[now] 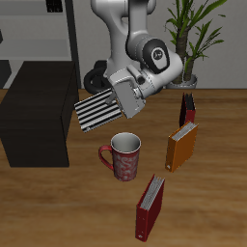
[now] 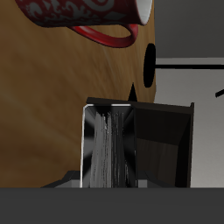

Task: Place the striped book in the top region of the shelf

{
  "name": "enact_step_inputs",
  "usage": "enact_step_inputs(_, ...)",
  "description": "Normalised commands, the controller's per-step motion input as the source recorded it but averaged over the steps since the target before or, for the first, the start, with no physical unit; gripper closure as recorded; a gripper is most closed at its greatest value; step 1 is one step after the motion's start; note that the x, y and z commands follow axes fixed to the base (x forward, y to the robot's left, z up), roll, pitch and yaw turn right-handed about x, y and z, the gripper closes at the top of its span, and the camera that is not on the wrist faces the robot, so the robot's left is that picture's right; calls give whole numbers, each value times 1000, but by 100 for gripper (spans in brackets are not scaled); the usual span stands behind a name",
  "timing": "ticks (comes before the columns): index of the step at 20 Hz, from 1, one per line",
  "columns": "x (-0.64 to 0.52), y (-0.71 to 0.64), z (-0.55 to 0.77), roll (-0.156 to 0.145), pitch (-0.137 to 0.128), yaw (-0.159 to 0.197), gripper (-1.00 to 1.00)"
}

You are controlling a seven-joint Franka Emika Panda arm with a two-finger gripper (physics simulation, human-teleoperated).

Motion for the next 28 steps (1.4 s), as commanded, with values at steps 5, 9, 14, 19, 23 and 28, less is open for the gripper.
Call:
enact_step_inputs(5,-14,31,61,-24,-10,1,100)
enact_step_inputs(9,22,-177,15,-27,5,-7,100)
enact_step_inputs(14,37,-357,10,-78,16,-18,100)
enact_step_inputs(19,-7,-184,109,-40,-21,-16,100)
enact_step_inputs(23,48,-165,114,-19,-8,-18,100)
enact_step_inputs(28,34,-164,43,-31,-6,-9,100)
